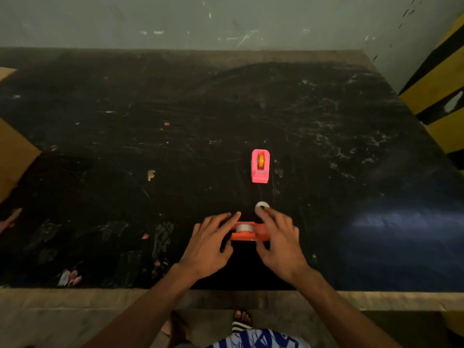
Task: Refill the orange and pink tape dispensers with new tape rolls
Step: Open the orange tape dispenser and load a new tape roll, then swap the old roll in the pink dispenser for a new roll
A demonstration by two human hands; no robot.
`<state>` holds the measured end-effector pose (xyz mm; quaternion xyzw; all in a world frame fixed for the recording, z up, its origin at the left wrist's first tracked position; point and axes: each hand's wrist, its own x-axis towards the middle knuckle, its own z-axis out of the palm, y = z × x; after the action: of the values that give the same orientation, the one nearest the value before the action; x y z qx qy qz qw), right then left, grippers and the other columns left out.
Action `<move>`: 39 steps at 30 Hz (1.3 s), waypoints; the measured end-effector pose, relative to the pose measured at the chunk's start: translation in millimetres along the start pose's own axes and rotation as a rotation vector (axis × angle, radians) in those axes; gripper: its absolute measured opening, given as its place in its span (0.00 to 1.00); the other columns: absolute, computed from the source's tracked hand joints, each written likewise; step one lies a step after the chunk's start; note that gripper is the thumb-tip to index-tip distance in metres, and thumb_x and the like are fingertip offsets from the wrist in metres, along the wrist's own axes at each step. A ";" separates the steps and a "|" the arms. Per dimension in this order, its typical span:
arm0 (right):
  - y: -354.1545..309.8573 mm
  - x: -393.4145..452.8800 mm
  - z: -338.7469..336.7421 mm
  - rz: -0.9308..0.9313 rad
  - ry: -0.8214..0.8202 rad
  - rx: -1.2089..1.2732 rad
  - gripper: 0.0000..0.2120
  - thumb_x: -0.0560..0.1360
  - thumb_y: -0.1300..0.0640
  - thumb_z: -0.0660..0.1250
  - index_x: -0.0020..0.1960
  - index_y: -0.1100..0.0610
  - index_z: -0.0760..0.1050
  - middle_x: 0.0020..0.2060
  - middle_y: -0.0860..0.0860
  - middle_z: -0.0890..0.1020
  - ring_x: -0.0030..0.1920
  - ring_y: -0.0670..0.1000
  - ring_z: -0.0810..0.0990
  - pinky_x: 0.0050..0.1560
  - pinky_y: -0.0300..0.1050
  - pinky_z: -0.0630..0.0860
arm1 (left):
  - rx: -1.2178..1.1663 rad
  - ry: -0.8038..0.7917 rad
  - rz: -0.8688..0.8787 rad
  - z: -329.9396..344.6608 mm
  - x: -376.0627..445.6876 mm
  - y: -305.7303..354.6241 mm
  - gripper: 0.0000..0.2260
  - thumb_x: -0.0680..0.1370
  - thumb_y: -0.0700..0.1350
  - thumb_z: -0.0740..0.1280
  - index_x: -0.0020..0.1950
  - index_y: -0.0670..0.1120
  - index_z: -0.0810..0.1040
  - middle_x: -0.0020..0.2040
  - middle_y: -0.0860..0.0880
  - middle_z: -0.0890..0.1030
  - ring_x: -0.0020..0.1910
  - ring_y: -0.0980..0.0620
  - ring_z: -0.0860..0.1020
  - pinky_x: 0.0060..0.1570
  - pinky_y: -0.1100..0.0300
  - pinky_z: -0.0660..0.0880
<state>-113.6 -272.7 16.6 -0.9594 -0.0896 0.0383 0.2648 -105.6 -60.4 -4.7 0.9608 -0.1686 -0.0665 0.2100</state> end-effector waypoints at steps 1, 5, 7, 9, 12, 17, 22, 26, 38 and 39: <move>-1.4 3.9 0.8 -0.062 -0.053 -0.070 0.37 0.73 0.51 0.67 0.77 0.46 0.55 0.75 0.48 0.61 0.74 0.50 0.57 0.71 0.52 0.58 | -0.029 0.034 -0.003 -2.1 -3.3 -3.5 0.34 0.76 0.48 0.63 0.79 0.61 0.53 0.77 0.53 0.64 0.74 0.51 0.62 0.68 0.51 0.64; -7.1 19.6 5.2 -0.203 -0.207 -0.237 0.37 0.73 0.50 0.68 0.77 0.47 0.55 0.75 0.50 0.65 0.75 0.50 0.60 0.74 0.55 0.53 | -0.082 0.261 -0.143 -9.5 -5.0 -31.1 0.32 0.78 0.42 0.64 0.80 0.54 0.58 0.78 0.48 0.66 0.77 0.49 0.62 0.70 0.47 0.65; -10.8 27.6 4.9 -0.217 -0.268 -0.287 0.35 0.73 0.51 0.69 0.76 0.48 0.57 0.71 0.51 0.69 0.72 0.52 0.65 0.73 0.55 0.58 | -0.066 0.299 -0.261 -10.5 -1.1 -49.6 0.29 0.80 0.43 0.63 0.80 0.52 0.57 0.79 0.47 0.64 0.79 0.48 0.59 0.74 0.45 0.60; -16.1 38.0 1.4 -0.211 -0.315 -0.298 0.31 0.74 0.52 0.69 0.74 0.49 0.63 0.67 0.52 0.73 0.68 0.54 0.71 0.69 0.54 0.65 | -0.029 0.247 -0.366 -7.8 1.1 -66.6 0.27 0.82 0.47 0.59 0.80 0.51 0.54 0.81 0.47 0.59 0.80 0.48 0.53 0.77 0.45 0.53; -26.4 63.6 -8.6 -0.070 -0.383 -0.090 0.26 0.73 0.51 0.71 0.69 0.49 0.70 0.62 0.52 0.76 0.61 0.52 0.76 0.62 0.51 0.73 | 0.098 0.154 -0.417 4.5 -1.4 -80.6 0.26 0.83 0.53 0.53 0.81 0.51 0.52 0.82 0.48 0.53 0.81 0.47 0.47 0.78 0.45 0.47; -46.2 137.6 -22.0 0.223 -0.158 0.243 0.24 0.71 0.52 0.75 0.64 0.55 0.73 0.56 0.54 0.82 0.51 0.51 0.80 0.53 0.46 0.78 | 0.145 0.145 -0.408 9.5 -0.1 -83.0 0.26 0.83 0.56 0.52 0.80 0.52 0.54 0.82 0.48 0.52 0.81 0.48 0.46 0.78 0.45 0.47; -62.9 207.9 -14.5 0.350 -0.029 0.230 0.31 0.71 0.48 0.75 0.67 0.60 0.69 0.61 0.59 0.78 0.59 0.59 0.79 0.58 0.53 0.77 | 0.149 0.141 -0.424 8.5 -0.7 -81.9 0.26 0.82 0.57 0.52 0.80 0.54 0.54 0.82 0.49 0.52 0.81 0.49 0.45 0.78 0.46 0.47; -65.2 234.4 -2.0 0.420 -0.081 0.127 0.33 0.72 0.48 0.74 0.70 0.60 0.65 0.66 0.60 0.72 0.64 0.60 0.74 0.62 0.55 0.74 | 0.158 0.128 -0.430 8.0 0.9 -84.9 0.27 0.81 0.58 0.50 0.80 0.55 0.55 0.82 0.49 0.52 0.81 0.49 0.45 0.78 0.46 0.48; -46.7 238.3 -10.0 0.313 0.310 0.098 0.30 0.75 0.42 0.66 0.72 0.53 0.65 0.66 0.60 0.70 0.65 0.61 0.70 0.61 0.58 0.72 | 0.162 0.103 -0.432 5.4 1.7 -84.6 0.27 0.81 0.59 0.50 0.80 0.54 0.54 0.82 0.49 0.53 0.81 0.48 0.46 0.77 0.46 0.48; -39.8 236.5 -14.2 0.348 0.428 0.102 0.28 0.74 0.44 0.66 0.70 0.52 0.66 0.65 0.59 0.71 0.65 0.62 0.69 0.60 0.58 0.71 | 0.162 0.103 -0.433 4.9 2.0 -84.1 0.27 0.81 0.59 0.50 0.80 0.54 0.55 0.82 0.49 0.53 0.81 0.48 0.47 0.78 0.45 0.48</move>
<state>114.1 -200.7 43.0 -0.9321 0.1364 -0.1158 0.3148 -79.7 8.9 -45.1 0.9903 0.0473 -0.0472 0.1215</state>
